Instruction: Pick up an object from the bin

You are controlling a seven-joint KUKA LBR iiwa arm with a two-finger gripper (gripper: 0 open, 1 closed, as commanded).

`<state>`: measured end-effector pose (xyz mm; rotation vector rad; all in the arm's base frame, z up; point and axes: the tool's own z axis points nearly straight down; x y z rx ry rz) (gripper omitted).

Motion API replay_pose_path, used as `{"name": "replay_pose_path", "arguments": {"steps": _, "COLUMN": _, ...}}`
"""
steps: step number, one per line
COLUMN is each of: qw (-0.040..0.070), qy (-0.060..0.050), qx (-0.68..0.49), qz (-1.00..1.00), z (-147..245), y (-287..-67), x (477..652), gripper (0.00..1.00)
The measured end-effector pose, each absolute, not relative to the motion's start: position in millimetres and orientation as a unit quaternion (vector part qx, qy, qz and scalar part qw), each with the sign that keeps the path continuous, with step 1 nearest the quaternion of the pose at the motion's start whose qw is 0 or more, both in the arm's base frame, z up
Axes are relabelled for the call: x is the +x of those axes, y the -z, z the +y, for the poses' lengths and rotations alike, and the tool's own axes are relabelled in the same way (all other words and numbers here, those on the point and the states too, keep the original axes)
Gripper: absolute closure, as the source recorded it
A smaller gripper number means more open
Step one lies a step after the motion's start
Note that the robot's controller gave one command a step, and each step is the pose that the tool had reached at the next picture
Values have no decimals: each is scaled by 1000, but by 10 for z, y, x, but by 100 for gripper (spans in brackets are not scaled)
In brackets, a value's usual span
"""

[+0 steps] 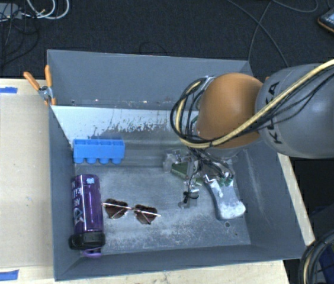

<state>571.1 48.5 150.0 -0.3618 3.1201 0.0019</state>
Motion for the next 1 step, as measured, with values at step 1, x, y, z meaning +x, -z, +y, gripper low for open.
{"name": "replay_pose_path", "arguments": {"steps": 1, "qw": -4, "qy": -1, "qx": -183, "qz": 983, "z": 462, "y": -1293, "x": 5615, "gripper": 0}}
